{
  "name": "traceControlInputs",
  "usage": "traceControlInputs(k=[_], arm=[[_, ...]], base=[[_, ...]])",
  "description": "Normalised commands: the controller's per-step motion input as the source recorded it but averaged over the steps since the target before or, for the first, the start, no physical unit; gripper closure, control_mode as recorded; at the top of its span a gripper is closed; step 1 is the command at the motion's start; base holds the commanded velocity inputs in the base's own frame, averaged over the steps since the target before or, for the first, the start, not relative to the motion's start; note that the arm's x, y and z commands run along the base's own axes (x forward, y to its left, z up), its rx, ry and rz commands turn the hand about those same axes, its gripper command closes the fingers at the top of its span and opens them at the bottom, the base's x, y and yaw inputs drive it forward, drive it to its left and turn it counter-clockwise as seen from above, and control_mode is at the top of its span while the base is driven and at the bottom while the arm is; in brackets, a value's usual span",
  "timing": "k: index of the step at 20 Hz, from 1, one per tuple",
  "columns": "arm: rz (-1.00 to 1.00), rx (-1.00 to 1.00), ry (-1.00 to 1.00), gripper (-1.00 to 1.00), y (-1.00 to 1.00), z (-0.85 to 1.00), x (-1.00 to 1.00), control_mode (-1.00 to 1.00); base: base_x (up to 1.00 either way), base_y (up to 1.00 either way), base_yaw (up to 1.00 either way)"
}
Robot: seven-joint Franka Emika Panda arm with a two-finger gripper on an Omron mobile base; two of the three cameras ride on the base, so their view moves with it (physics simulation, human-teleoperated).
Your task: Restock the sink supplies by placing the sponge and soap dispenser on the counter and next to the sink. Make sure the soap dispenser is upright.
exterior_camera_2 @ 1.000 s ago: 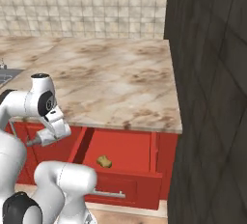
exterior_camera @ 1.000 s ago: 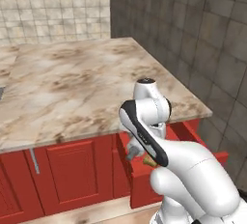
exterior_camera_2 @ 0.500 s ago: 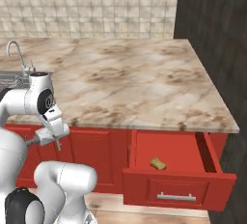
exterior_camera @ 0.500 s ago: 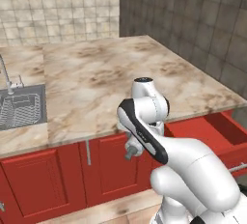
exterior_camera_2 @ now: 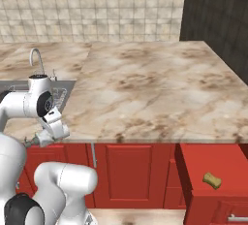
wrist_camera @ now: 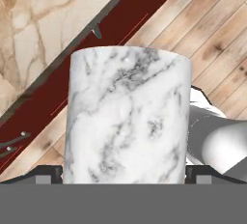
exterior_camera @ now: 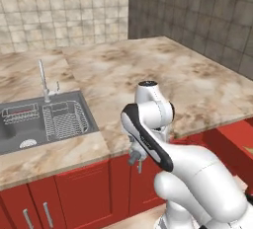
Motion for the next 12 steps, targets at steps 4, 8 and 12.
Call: traceControlInputs(k=[4,8,12], arm=[[0.00,0.00,0.00,1.00,0.00,0.00,0.00,1.00],[0.00,0.19,-0.02,1.00,0.16,0.14,0.78,-1.00],[0.00,0.26,0.00,1.00,0.38,0.23,1.00,-1.00]], base=[[0.37,0.07,0.01],[0.00,0.00,0.00],[0.00,0.00,0.00]])
